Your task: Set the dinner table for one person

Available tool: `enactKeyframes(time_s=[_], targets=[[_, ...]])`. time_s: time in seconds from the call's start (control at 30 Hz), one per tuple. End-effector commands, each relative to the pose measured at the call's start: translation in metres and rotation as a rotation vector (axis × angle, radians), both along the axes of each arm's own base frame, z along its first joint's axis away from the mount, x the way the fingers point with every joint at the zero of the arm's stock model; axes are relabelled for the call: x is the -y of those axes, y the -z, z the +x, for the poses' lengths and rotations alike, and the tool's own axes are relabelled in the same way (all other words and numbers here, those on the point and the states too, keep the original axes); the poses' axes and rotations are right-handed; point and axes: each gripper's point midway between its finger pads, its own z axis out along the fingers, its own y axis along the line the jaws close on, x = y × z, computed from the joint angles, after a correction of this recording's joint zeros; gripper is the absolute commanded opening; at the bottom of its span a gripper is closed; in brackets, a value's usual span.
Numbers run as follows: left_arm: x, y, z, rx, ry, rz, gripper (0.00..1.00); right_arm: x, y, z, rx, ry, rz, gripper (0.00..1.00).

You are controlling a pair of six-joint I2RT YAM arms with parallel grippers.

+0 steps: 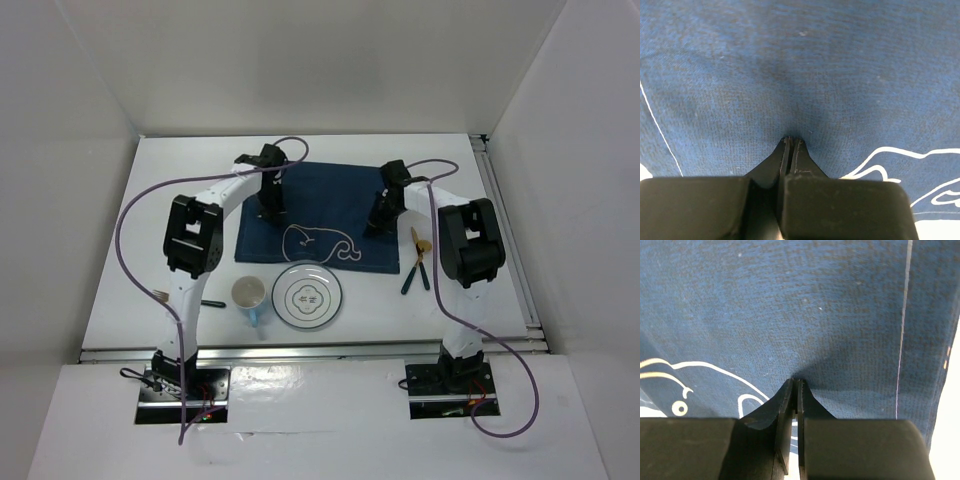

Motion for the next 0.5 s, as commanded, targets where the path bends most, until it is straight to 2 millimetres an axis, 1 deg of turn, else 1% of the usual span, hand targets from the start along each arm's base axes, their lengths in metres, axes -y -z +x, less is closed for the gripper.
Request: enactKeyframes(time_s=[0.0, 0.03, 0.13, 0.17, 0.2, 0.23, 0.27, 0.33, 0.37, 0.4, 0.47], targets=[[0.007, 0.013, -0.012, -0.053, 0.03, -0.012, 0.0, 0.046, 0.038, -0.031, -0.125, 0.043, -0.186, 0.02], [0.005, 0.013, -0.016, -0.059, 0.017, -0.004, 0.0, 0.048, 0.036, -0.027, -0.114, 0.047, -0.195, 0.02], [-0.009, 0.012, -0.036, -0.075, -0.002, 0.041, 0.0, 0.051, 0.04, -0.031, -0.129, 0.035, -0.212, 0.02], [-0.014, 0.019, -0.044, -0.085, -0.004, 0.054, 0.0, 0.052, 0.04, -0.035, -0.132, 0.026, -0.216, 0.02], [-0.015, 0.019, -0.048, -0.086, -0.013, 0.052, 0.0, 0.054, 0.042, -0.038, -0.139, 0.028, -0.226, 0.02], [-0.018, 0.013, -0.051, -0.076, -0.016, 0.063, 0.0, 0.054, 0.041, -0.038, -0.127, 0.029, -0.224, 0.02], [-0.018, 0.014, -0.052, -0.072, -0.025, 0.059, 0.0, 0.055, 0.04, -0.038, -0.118, 0.021, -0.224, 0.02], [-0.023, 0.017, -0.058, -0.081, -0.029, 0.081, 0.0, 0.055, 0.042, -0.047, -0.136, 0.017, -0.219, 0.02], [-0.023, 0.017, -0.058, -0.081, -0.029, 0.081, 0.0, 0.055, 0.039, -0.046, -0.128, 0.017, -0.217, 0.02], [-0.026, 0.017, -0.057, -0.076, -0.032, 0.094, 0.0, 0.055, 0.042, -0.048, -0.13, 0.017, -0.218, 0.02], [-0.027, 0.017, -0.059, -0.086, -0.032, 0.098, 0.0, 0.055, 0.038, -0.046, -0.12, 0.018, -0.216, 0.02]])
